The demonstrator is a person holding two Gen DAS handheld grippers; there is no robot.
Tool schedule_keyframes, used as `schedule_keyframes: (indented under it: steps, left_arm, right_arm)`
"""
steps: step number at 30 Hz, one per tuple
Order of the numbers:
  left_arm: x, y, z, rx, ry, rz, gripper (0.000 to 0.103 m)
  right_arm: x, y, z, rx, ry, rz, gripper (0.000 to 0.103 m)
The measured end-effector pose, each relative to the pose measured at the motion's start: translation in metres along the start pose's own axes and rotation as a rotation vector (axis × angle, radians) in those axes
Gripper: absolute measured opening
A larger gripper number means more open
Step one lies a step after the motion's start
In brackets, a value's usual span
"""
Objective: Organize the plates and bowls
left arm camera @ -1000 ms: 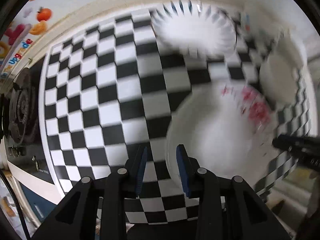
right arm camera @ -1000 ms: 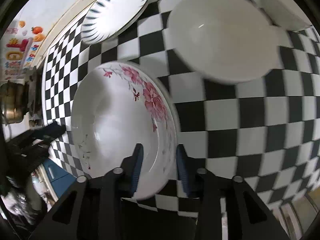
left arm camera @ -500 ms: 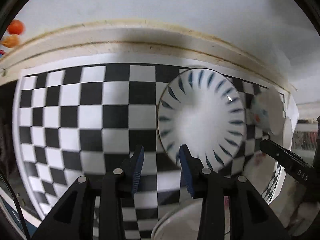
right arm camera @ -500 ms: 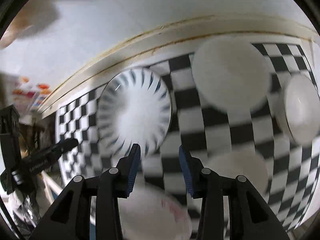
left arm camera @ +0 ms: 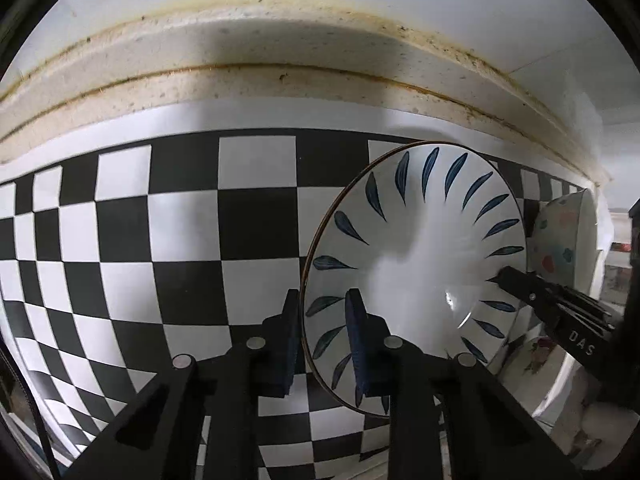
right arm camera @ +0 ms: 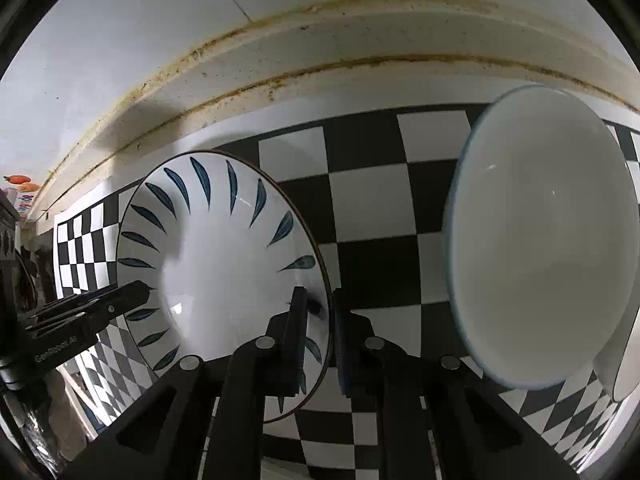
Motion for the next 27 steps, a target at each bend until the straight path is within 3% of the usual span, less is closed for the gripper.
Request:
schedule_keyframes:
  steps: [11, 27]
  left_arm:
    - [0.029, 0.036, 0.028, 0.08, -0.05, -0.019, 0.02]
    - [0.048, 0.13, 0.095, 0.216, -0.125, 0.016, 0.02]
  right_arm:
    - [-0.003, 0.02, 0.008, 0.062, 0.031, -0.015, 0.014]
    - [-0.01, 0.127, 0.078, 0.191, 0.085, -0.06, 0.013]
Point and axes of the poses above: each gripper's, at about its wrist camera, not at the fingertips, and y roughly against the way its jaws point, x to its right, z to its underside, the point moved 1 cm from there along -y, roughly the way its jaws point, and after that the axes turned 1 degree about -y, right-handed, at the moved point
